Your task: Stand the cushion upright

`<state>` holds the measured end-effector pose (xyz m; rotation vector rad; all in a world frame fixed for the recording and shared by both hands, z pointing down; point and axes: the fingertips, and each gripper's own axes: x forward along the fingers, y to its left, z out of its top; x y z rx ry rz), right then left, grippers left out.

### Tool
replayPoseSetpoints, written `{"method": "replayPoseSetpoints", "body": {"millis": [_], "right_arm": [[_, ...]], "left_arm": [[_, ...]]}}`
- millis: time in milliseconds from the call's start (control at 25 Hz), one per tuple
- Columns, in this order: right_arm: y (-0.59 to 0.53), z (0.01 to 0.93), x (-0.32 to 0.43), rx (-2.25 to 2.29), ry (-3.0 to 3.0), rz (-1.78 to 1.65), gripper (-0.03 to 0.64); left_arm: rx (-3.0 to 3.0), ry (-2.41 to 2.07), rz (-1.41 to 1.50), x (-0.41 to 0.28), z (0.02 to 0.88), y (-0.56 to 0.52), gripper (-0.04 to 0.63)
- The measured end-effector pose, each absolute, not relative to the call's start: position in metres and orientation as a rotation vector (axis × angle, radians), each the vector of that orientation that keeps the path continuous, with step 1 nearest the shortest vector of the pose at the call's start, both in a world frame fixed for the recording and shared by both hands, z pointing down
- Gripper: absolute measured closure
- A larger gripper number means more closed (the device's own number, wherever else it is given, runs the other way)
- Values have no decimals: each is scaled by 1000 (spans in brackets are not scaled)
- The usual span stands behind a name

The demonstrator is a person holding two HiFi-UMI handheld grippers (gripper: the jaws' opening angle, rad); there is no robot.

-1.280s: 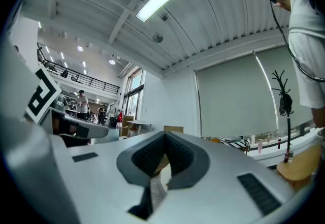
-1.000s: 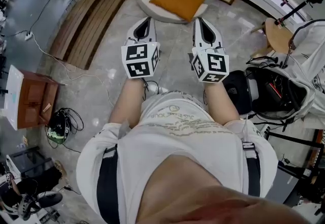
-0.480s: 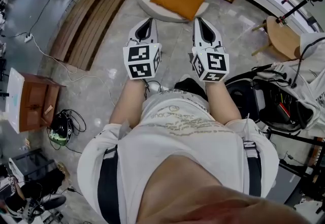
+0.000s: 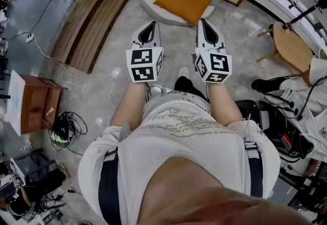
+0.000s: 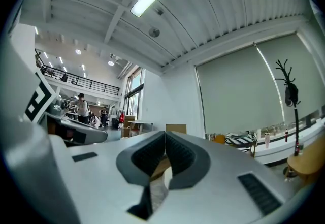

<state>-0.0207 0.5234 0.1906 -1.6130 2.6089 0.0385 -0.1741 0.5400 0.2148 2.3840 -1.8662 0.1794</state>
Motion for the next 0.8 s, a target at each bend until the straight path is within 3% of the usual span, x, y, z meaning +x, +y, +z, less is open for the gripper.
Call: {"method": "replayPoseSetpoints", "body": {"millis": [800], "right_arm": [[333,186,21,-1611,2596,-57,588]], "left_arm": [[2370,-1841,215,-132,205,352,575]]}}
